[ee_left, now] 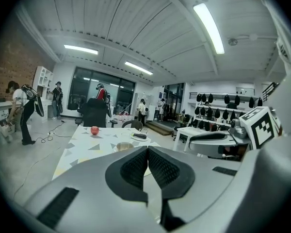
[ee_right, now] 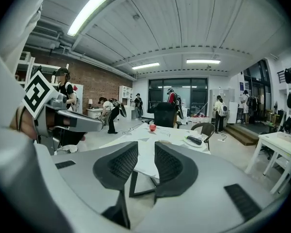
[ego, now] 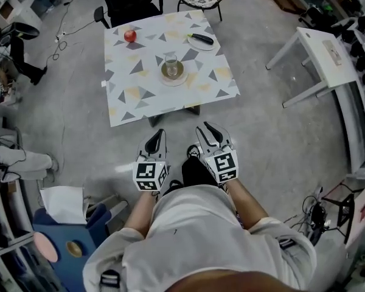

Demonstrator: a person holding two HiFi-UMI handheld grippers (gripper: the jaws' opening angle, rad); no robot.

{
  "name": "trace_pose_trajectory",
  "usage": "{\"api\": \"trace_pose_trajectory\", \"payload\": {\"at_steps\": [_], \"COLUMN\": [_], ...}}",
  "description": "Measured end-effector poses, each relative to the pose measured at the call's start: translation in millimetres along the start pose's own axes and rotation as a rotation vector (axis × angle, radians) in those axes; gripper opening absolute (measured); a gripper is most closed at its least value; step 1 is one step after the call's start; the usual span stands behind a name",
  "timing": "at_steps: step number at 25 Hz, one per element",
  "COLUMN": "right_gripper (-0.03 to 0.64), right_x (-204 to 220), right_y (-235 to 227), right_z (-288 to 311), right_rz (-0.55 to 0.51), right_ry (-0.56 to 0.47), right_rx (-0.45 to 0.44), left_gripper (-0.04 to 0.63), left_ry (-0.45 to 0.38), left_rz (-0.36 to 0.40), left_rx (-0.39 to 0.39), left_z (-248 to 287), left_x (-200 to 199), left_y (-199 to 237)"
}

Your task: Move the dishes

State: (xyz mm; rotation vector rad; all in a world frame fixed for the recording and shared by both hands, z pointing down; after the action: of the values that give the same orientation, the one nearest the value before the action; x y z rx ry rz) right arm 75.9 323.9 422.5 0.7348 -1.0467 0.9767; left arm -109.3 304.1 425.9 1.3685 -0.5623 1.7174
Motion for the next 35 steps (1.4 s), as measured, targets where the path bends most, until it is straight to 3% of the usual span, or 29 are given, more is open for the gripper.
{"api": "trace_pose_trajectory", "payload": {"at_steps": [9, 20, 30, 35], "right_gripper": [0.11, 0.137, 0.223, 0.232], "right_x": [-31.3, -30.8, -21.1, -25.0], "right_y": [-71.3, -128.3, -123.3, -124.8], "right_z": [84.6, 154.0, 237.8, 274.8], "right_rz": [-0.031, -0.01, 0.006, 0.009], "right_ry": [-0.013, 0.028, 0.147, 0.186], "right_rx": [-0.087, -0.161, -0.224, -0.193], "left_gripper": [0.02, 0.02, 0.02, 0.02], "left_ry": [0.012, 0.096, 0.189, 0.217], "left_rz": [0.012, -0.024, -0.026, -0.008], "left_rx": [-0.065, -0.128, -0.075, -0.009], "left_z": [93.1, 170.9, 230.3, 266.0], "left_x": [-37.9, -42.7, -32.5, -36.7], "left_y": [29.5, 59.9, 130.8, 170.6]}}
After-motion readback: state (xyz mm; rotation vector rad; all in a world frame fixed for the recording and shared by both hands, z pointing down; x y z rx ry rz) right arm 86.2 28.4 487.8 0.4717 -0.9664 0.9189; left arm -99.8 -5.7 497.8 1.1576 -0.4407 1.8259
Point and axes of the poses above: the fingertips, and each gripper's own axes: z forward along the fingers, y to its left, x out of its underside, the point moved 6 cm from there along -z, backward along the fingers
